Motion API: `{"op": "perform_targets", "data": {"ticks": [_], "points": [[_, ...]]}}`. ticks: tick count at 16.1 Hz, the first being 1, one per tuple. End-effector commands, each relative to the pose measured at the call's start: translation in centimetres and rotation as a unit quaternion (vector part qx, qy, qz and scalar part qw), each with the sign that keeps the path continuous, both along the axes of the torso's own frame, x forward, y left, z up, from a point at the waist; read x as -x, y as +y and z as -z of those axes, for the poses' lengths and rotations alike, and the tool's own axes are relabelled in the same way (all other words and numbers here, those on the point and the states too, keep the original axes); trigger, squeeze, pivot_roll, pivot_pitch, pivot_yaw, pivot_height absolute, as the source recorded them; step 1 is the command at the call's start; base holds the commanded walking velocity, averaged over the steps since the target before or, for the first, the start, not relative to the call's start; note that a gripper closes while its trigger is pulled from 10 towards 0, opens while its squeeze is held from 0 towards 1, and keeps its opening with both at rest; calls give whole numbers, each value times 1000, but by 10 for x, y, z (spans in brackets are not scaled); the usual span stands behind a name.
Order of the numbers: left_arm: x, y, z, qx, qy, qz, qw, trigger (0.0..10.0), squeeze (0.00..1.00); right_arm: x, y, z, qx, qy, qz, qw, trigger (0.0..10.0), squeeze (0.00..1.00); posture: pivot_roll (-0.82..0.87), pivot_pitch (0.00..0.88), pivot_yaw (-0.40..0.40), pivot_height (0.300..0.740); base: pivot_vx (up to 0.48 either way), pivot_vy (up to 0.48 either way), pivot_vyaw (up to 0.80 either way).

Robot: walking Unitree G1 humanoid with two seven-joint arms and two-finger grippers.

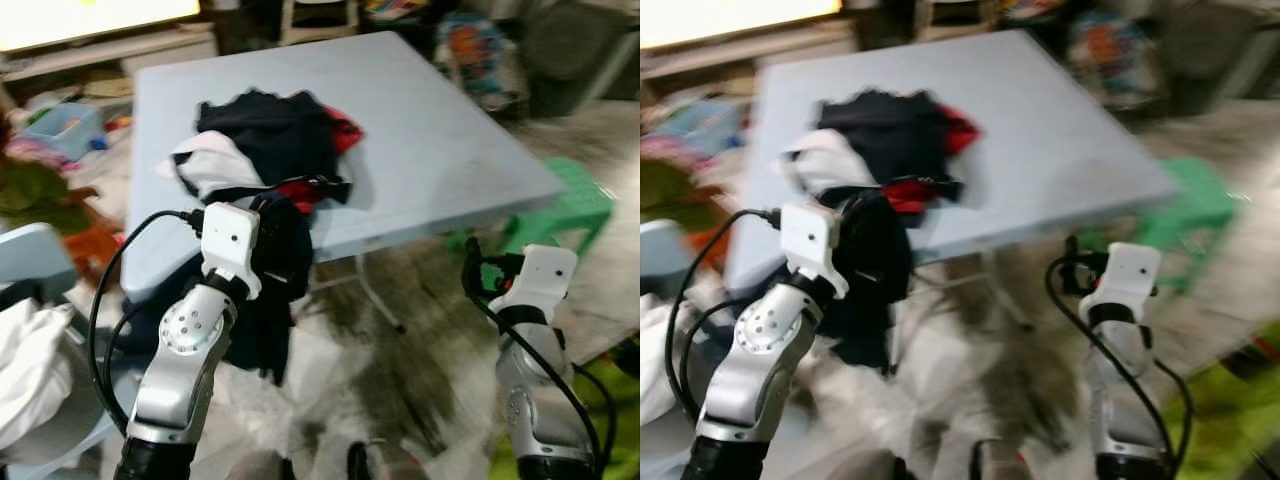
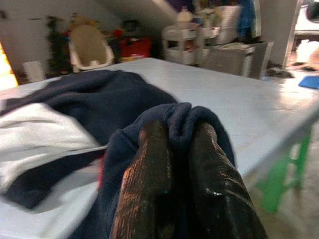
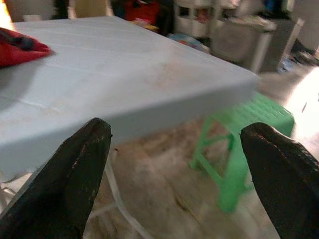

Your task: Hang hanger

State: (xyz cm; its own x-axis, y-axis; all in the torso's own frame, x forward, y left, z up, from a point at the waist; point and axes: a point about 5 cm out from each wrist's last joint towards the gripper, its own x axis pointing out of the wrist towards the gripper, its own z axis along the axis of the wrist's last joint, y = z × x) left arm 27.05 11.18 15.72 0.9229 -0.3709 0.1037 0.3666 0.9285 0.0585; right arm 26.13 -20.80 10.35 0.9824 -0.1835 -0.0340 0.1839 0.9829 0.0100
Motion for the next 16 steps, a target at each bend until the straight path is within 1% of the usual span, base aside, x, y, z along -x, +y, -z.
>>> {"op": "perform_targets", "data": {"ticks": [1,3,11,16], "points": [[0,4,-6,4,-11,-12,1000,10000,0,-1,4,-1,2,-3,-8,1000,10000,0,-13,51,37,740,0,0,0],[0,3,-6,7,-10,-11,1000,10000,0,-2,4,-1,3,-3,-9,1000,10000,0,-15,48,34,740,0,135,0],[-1,-1,-4,13,1,0,1000,10000,0,-4,5,-1,6,-4,-14,1000,10000,0,-18,38,28,740,0,480,0],[2,-6,-1,16,5,12,1000,10000,0,-5,7,-1,6,-5,-18,1000,10000,0,-21,37,22,740,0,480,0]]}}
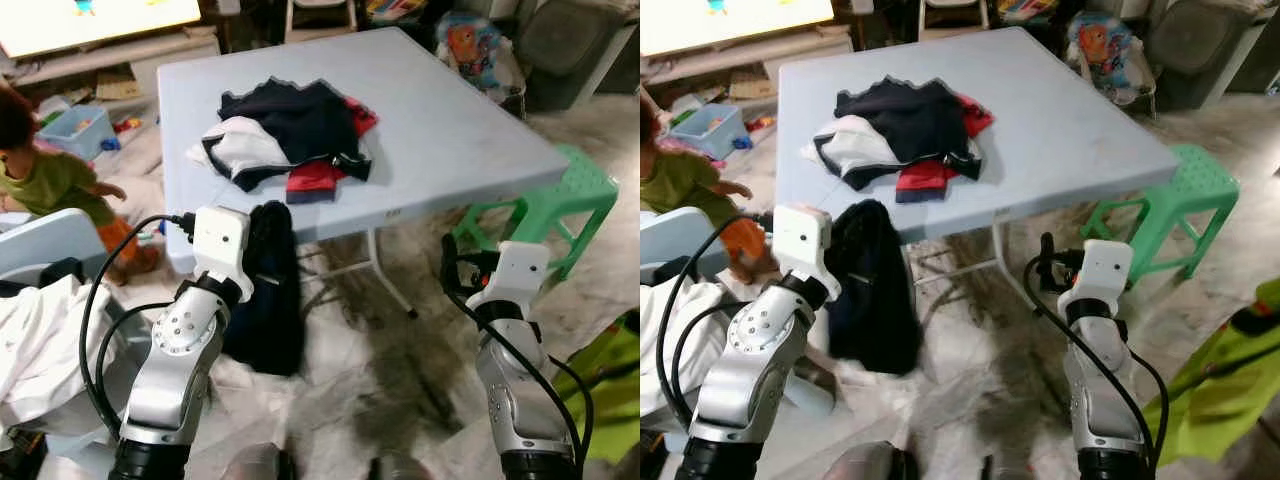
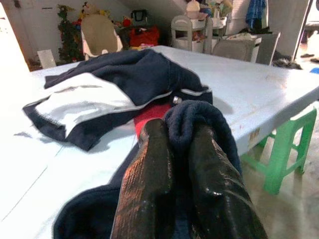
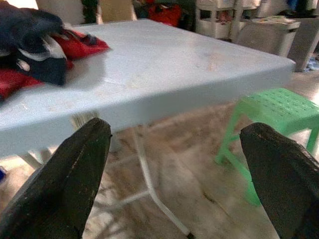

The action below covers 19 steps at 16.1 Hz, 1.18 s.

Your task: Hang hanger

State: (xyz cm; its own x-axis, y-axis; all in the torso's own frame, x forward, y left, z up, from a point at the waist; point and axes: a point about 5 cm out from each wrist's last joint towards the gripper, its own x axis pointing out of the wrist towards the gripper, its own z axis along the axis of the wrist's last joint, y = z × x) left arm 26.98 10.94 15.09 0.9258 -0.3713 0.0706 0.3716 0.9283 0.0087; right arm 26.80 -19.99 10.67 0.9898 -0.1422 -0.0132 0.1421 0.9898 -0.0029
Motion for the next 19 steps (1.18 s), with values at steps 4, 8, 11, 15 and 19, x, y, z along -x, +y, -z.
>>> {"op": "perform_targets", "data": {"ticks": [4,8,11,15,19], "points": [[0,7,-4,-10,-20,-22,1000,10000,0,0,4,6,-9,6,-1,1000,10000,0,-17,39,15,740,0,324,-600],[1,24,5,-31,-13,-45,998,10000,0,-1,14,11,-20,9,-14,1000,10000,0,-18,41,10,740,0,0,-800],[-4,31,1,-14,-14,-71,997,10000,0,-2,13,10,-30,6,-12,999,10000,0,-5,44,-7,740,0,0,-575],[-11,35,-3,-3,-16,-88,996,10000,0,-4,14,10,-27,7,-17,999,10000,0,-3,41,-14,740,0,0,-756],[-13,35,-4,-9,-19,-75,997,10000,0,-5,15,8,-27,1,-16,1000,10000,0,-8,41,-1,740,0,0,-800]]}}
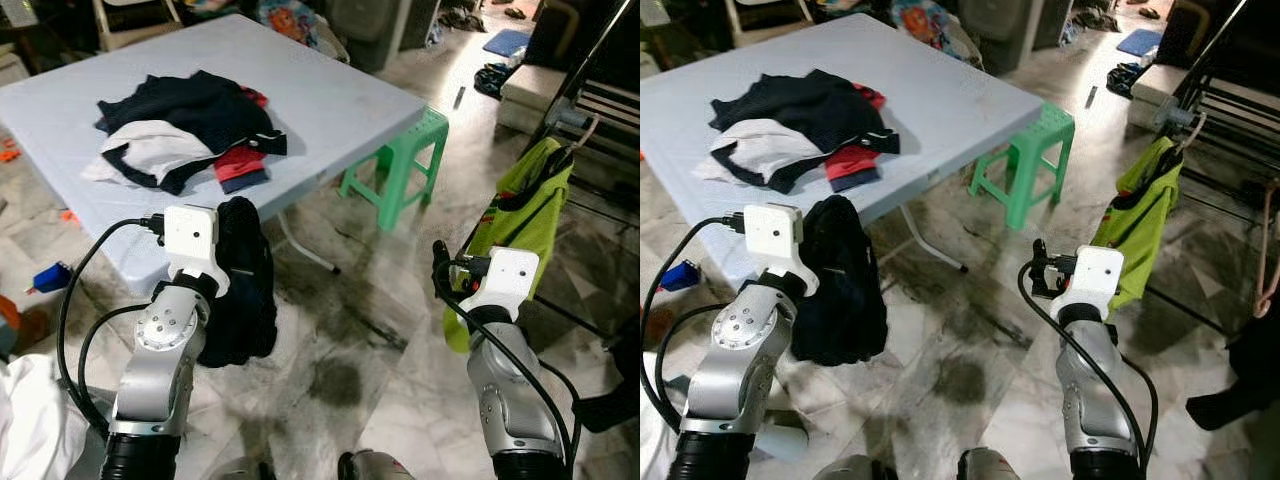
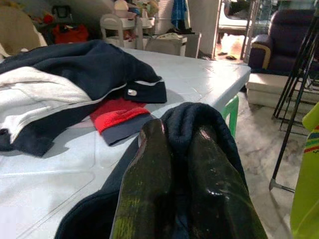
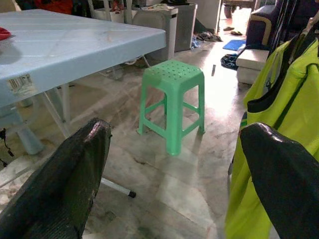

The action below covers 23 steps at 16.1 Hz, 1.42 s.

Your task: Hang hanger

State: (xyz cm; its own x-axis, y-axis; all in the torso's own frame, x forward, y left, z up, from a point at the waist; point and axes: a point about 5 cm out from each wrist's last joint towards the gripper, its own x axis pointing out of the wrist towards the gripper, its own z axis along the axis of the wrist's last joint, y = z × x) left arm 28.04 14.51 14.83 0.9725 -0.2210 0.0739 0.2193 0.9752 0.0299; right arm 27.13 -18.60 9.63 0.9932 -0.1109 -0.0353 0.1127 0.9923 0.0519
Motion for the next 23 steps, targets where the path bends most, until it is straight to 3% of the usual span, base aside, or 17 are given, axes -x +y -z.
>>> {"op": "perform_targets", "data": {"ticks": [1,9,20,23], "points": [[-2,-2,-6,1,-16,9,1000,10000,0,-2,1,-3,3,-8,1,1000,10000,0,-13,35,3,740,0,0,-800],[-3,-9,-9,4,-21,35,999,10000,0,-4,-2,-5,6,-14,8,1000,10000,0,-19,32,10,740,0,0,-800],[-3,-17,-11,14,-23,69,997,10000,0,-3,-3,-5,22,-18,21,999,10000,0,-19,44,20,740,361,0,-800],[-4,-18,-11,16,-23,72,997,10000,0,-5,-9,-11,61,-29,41,997,10000,0,-22,49,22,740,379,0,-800]]}}
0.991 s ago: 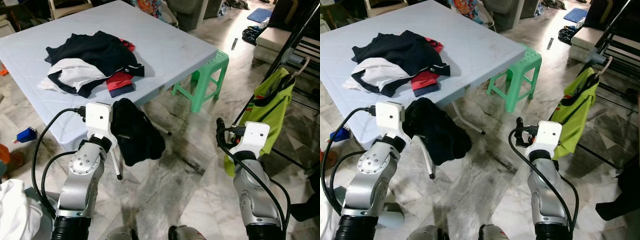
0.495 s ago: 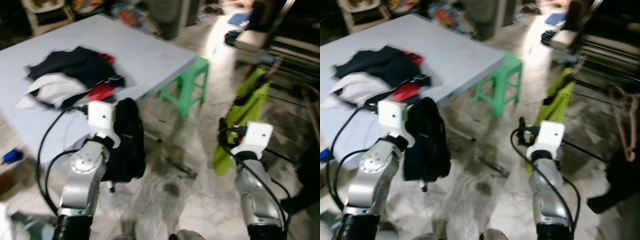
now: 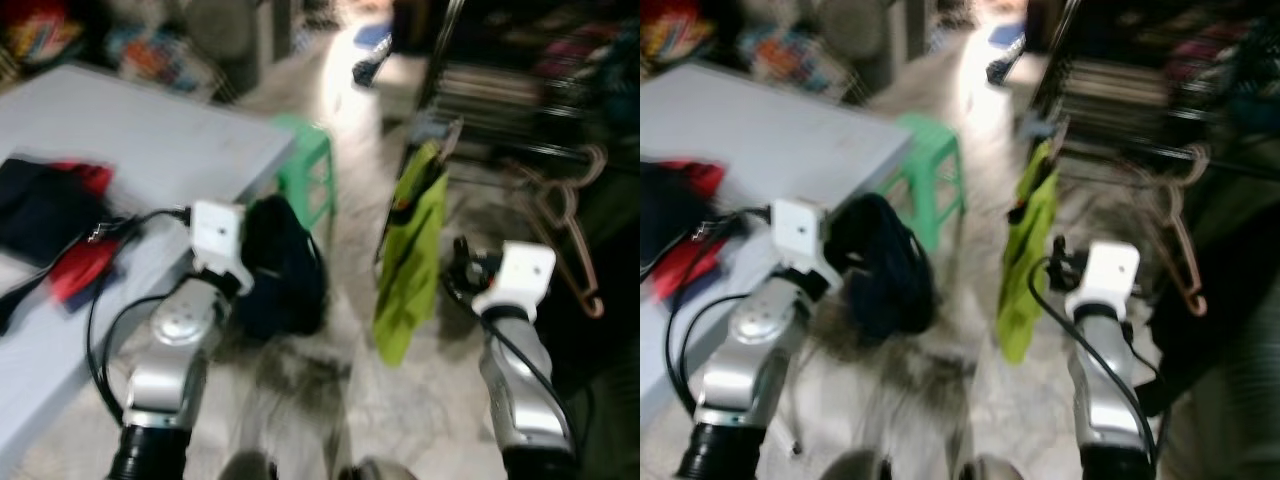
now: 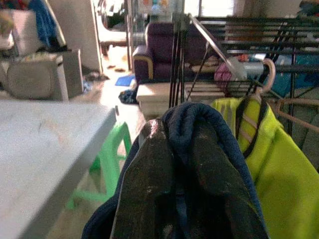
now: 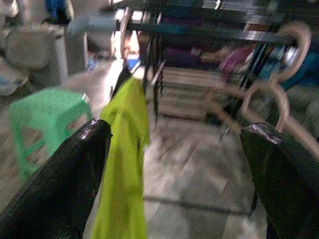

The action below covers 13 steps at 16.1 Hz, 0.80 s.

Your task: Hang hanger

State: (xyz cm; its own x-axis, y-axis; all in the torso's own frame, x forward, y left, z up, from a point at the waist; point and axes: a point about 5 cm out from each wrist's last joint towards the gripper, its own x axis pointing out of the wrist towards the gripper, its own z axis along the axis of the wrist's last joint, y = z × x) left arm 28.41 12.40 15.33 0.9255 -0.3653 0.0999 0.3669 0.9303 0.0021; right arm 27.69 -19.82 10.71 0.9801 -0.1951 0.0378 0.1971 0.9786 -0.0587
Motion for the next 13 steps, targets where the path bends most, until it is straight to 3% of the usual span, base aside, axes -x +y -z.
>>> {"op": "perform_targets", "data": {"ticks": [1,7,8,11,13], "points": [[0,3,-6,0,-15,-5,1000,10000,0,0,0,-1,14,-2,16,1000,10000,0,-22,49,22,740,375,0,-800],[-1,2,-7,-1,-16,-2,1000,10000,0,2,-15,-6,85,-11,68,994,10000,0,-24,50,26,740,351,0,-800],[-1,2,-7,0,-16,-2,1000,10000,0,1,-15,-6,69,-12,63,996,10000,0,-25,50,27,740,375,0,0],[-3,1,-6,6,-8,-1,1000,10000,0,-1,-14,-11,79,-15,30,996,10000,0,-29,51,29,740,345,322,0],[-3,2,-5,10,-4,-3,1000,10000,0,-3,-12,-5,79,8,-2,997,10000,0,-29,51,29,740,319,358,0]]}}
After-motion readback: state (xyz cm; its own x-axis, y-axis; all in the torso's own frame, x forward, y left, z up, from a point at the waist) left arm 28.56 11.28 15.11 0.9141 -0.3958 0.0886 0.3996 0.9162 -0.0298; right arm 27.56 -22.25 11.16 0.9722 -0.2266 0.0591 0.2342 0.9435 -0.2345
